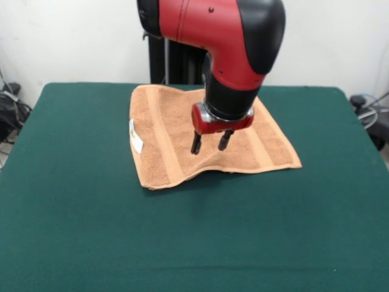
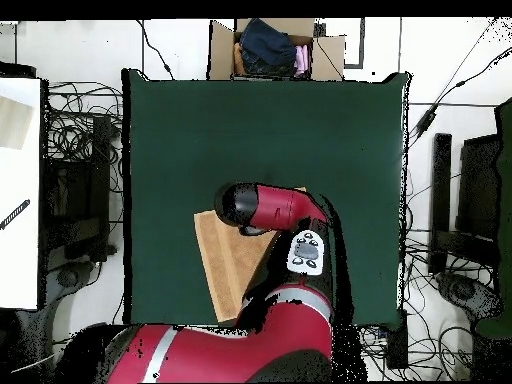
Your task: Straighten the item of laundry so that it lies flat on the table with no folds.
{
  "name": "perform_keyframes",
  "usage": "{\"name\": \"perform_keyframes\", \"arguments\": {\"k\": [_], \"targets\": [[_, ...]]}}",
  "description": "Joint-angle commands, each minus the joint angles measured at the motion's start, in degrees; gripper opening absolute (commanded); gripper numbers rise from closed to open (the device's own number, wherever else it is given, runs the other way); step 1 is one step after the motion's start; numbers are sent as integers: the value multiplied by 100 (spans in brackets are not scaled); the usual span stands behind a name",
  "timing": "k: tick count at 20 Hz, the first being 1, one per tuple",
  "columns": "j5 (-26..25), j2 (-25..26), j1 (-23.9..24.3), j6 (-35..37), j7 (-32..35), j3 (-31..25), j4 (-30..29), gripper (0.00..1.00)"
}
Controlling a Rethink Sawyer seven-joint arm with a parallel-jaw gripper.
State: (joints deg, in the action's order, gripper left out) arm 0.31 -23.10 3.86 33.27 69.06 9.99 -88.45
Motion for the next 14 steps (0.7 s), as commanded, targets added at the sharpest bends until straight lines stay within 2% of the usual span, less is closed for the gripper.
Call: {"name": "perform_keyframes", "arguments": {"k": [1,14], "targets": [[286,-157,-32,363,1368,-225,55,100],[308,453,95,-321,1390,-398,228,100]]}}
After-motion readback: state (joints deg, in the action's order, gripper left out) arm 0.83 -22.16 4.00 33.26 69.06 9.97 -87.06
